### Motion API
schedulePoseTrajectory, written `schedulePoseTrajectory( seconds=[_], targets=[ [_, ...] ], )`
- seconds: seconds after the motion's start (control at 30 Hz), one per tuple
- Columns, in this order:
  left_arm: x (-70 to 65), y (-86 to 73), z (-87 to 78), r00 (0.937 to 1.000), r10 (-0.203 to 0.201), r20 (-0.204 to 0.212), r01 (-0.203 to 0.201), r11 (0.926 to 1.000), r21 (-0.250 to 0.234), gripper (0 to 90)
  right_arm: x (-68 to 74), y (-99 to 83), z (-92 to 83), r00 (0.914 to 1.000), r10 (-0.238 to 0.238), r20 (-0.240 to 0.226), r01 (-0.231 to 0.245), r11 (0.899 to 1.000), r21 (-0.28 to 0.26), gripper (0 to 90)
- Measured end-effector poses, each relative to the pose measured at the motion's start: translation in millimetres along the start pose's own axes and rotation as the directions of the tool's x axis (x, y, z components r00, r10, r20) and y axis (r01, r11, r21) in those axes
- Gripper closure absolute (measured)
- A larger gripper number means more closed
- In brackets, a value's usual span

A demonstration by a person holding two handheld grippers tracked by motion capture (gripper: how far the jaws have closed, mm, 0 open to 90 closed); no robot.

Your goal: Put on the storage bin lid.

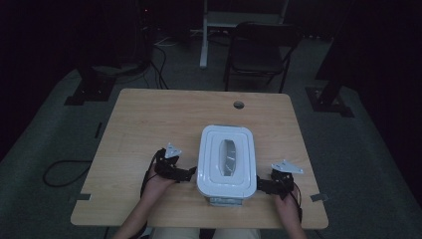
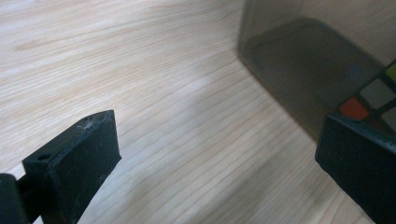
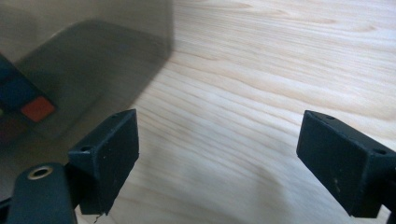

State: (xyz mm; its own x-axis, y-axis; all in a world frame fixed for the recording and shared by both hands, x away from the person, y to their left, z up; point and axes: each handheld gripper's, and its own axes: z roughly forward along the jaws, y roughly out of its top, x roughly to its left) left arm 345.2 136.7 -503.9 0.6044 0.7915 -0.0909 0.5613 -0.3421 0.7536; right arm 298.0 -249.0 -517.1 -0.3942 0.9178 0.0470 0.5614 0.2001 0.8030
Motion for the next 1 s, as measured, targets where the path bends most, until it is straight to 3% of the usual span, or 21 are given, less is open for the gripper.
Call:
schedulePoseTrajectory(
  seconds=[0.17,0.33,0.63,0.8,1.0],
  targets=[
    [6.2,-4.0,-5.0,0.9994,-0.002,-0.033,0.002,1.0000,-0.003,0.6,-12.4,-7.4,-7.7,0.9993,0.029,0.025,-0.029,1.000,-0.002,12.9],
    [14.2,-7.9,-9.6,0.9986,-0.036,-0.038,0.036,0.9994,0.000,0.6,-23.1,-11.1,-14.8,0.9973,0.051,0.054,-0.051,0.999,-0.006,12.9],
    [32.8,-19.4,-21.7,0.9958,-0.062,-0.068,0.063,0.9980,0.003,0.6,-35.6,-16.2,-24.7,0.9938,0.063,0.092,-0.062,0.998,-0.006,12.9],
    [45.5,-27.9,-33.8,0.9901,-0.107,-0.091,0.105,0.9943,-0.018,0.6,-42.2,-21.1,-27.3,0.9877,0.061,0.144,-0.063,0.998,0.006,12.9],
    [58.5,-36.5,-47.9,0.9837,-0.134,-0.120,0.133,0.9910,-0.016,0.6,-51.3,-28.1,-31.1,0.9777,0.101,0.184,-0.102,0.995,0.000,12.9]
  ],
)
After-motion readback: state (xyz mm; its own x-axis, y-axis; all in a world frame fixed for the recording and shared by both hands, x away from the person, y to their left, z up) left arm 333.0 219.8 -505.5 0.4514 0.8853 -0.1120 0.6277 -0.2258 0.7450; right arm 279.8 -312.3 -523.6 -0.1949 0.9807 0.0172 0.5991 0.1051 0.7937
